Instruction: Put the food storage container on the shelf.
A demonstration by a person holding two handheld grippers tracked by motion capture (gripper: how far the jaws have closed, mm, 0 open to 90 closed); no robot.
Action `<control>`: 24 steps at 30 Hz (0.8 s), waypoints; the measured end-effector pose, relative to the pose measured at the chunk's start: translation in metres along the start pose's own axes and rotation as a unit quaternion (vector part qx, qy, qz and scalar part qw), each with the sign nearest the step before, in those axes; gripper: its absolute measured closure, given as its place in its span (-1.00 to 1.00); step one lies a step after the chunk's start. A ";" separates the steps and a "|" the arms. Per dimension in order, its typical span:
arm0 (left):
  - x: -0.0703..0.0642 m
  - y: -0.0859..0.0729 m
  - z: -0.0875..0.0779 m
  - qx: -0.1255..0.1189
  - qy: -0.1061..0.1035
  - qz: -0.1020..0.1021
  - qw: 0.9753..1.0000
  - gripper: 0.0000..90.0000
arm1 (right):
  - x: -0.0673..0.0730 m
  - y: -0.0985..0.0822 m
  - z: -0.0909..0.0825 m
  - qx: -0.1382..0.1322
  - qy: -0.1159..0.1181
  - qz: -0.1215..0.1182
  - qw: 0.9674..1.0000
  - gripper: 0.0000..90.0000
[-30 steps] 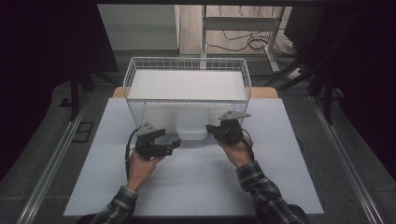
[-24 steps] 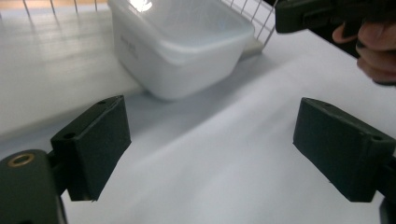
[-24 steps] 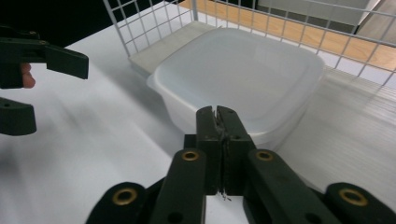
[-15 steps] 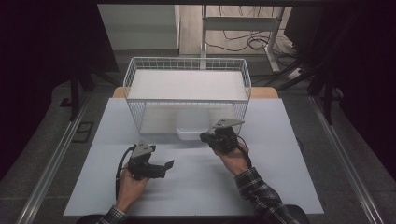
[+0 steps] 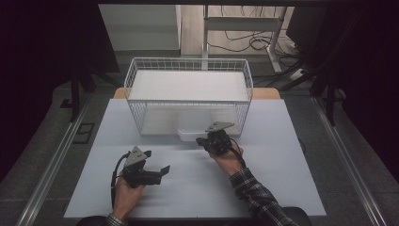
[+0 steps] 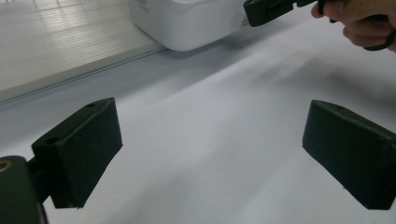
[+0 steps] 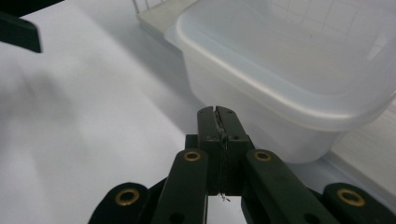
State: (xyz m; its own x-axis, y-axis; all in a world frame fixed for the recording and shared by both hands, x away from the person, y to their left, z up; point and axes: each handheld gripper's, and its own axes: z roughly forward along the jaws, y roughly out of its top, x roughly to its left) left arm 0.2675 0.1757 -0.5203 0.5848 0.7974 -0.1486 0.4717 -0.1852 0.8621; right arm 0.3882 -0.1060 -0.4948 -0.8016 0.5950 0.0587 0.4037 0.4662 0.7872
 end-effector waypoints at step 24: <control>0.001 -0.001 0.006 0.001 -0.006 0.012 1.000 -0.88 | -0.023 0.024 0.031 -0.004 -0.027 0.001 1.000 0.98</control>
State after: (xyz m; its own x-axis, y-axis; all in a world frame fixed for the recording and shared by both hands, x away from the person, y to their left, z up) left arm 0.2714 0.1734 -0.5244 0.6046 0.7852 -0.1340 0.4580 -0.2050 0.8650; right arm 0.4300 -0.0877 -0.4963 -0.7758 0.6304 0.0282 0.4019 0.4593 0.7922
